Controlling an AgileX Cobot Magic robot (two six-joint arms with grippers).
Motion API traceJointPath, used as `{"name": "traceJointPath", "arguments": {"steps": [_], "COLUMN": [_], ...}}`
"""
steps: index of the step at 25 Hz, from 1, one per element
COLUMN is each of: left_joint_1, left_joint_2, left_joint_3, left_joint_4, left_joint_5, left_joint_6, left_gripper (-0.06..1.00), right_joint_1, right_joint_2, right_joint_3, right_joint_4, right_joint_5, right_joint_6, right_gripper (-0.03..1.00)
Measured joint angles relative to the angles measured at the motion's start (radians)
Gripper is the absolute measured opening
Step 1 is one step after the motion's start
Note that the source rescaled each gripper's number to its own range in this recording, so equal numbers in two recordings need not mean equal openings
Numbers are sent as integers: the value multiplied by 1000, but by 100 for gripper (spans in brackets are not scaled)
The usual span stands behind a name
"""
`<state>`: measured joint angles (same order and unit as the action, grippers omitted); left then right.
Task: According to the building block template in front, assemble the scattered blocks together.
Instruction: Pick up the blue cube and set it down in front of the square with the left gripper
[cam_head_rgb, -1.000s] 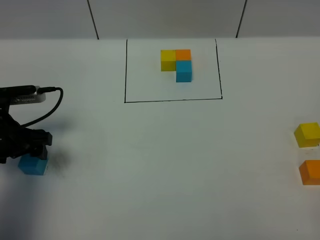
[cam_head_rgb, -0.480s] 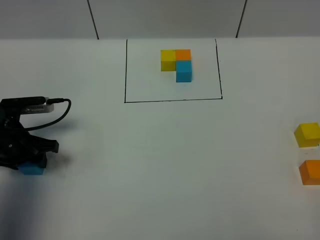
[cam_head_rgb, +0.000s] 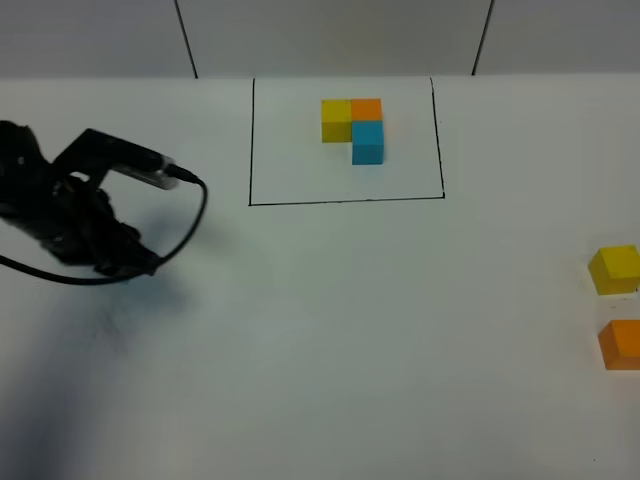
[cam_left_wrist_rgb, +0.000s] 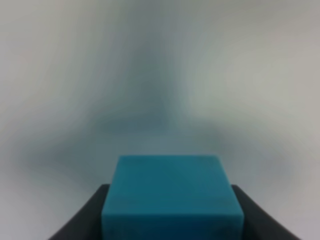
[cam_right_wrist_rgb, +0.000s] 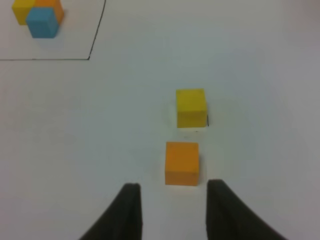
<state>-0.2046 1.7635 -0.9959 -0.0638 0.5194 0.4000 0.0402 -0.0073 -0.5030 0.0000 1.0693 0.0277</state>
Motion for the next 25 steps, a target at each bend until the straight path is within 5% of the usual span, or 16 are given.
{"name": "traceJointPath", "arguments": {"steps": [4, 7, 14, 25], "left_joint_1": [-185, -318, -522, -633], "left_joint_2": [3, 30, 195, 368], "left_joint_3": [-112, -188, -355, -488], "left_joint_4": [-65, -79, -78, -31], "left_joint_5": [108, 215, 272, 273], "left_joint_6": [409, 556, 572, 573], "left_gripper": [0, 0, 0, 0], "right_joint_1": [0, 0, 0, 0], "right_joint_2": [0, 0, 0, 0], "right_joint_3": [0, 0, 0, 0], "right_joint_4": [0, 0, 0, 0], "right_joint_5": [0, 0, 0, 0], "right_joint_6": [0, 0, 0, 0], "right_gripper": [7, 7, 7, 7]}}
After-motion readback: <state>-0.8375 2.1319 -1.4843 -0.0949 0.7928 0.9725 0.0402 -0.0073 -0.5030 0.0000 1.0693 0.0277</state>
